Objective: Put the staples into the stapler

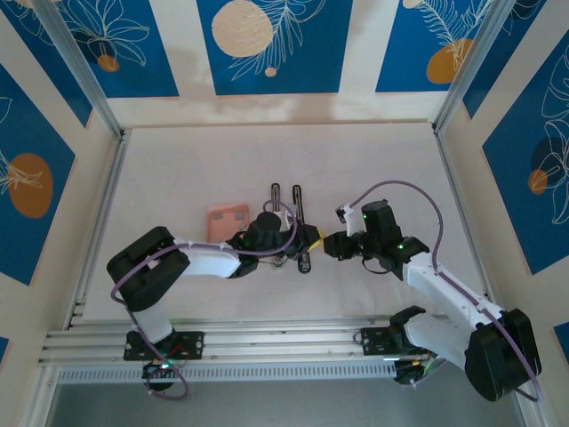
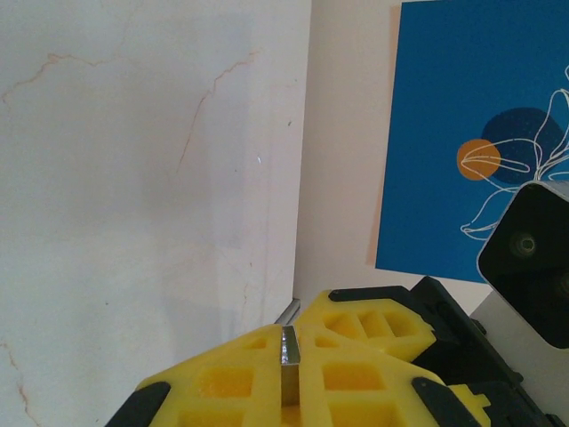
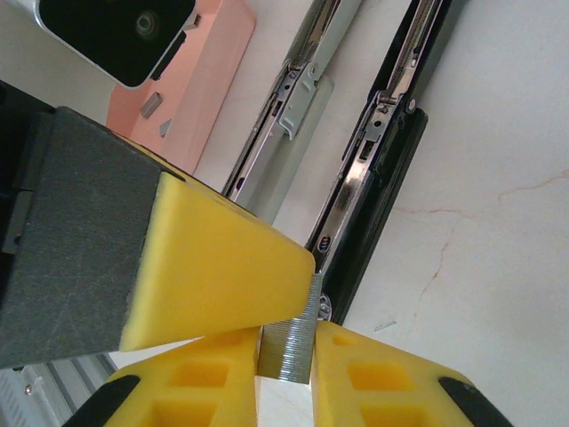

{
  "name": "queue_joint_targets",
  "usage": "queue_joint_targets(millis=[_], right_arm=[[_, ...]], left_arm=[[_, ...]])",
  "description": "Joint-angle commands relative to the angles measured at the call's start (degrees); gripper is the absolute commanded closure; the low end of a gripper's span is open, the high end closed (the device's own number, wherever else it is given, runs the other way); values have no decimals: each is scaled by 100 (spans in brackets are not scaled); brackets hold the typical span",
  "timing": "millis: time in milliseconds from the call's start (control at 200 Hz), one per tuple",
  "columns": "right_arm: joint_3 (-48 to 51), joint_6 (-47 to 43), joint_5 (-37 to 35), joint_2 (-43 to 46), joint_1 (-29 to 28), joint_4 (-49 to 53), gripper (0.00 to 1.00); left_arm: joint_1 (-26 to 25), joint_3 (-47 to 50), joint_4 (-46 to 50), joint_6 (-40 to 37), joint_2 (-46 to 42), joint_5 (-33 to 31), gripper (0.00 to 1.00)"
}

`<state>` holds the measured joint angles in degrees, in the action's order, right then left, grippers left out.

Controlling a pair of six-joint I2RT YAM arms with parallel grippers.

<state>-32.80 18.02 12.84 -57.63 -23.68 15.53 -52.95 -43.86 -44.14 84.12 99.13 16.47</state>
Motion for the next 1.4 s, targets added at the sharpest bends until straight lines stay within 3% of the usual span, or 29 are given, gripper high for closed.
queue_joint_targets(millis=[0, 120, 300, 410, 905, 1396], right_arm=[[-164, -141, -93, 53, -39, -39, 81], [-146, -106, -182, 114, -51, 29, 82], [-240, 147, -480, -48, -113, 288, 82], [-310, 278, -660, -319, -235, 439, 82], [-712, 1234, -1788, -1669, -679, 851, 83], [-881, 1742, -1879, -2356, -835, 1227, 83]], left_arm=[[-58, 52, -191, 50, -17, 100, 88], [-58, 109, -185, 32, -77, 36, 79], [-41, 324, 128, -127, -275, -219, 55], [-16, 512, 327, -238, -474, -407, 47], [275, 936, 2591, -1189, -2136, -1472, 43], [697, 1280, 3667, -1468, -3227, -1905, 42]])
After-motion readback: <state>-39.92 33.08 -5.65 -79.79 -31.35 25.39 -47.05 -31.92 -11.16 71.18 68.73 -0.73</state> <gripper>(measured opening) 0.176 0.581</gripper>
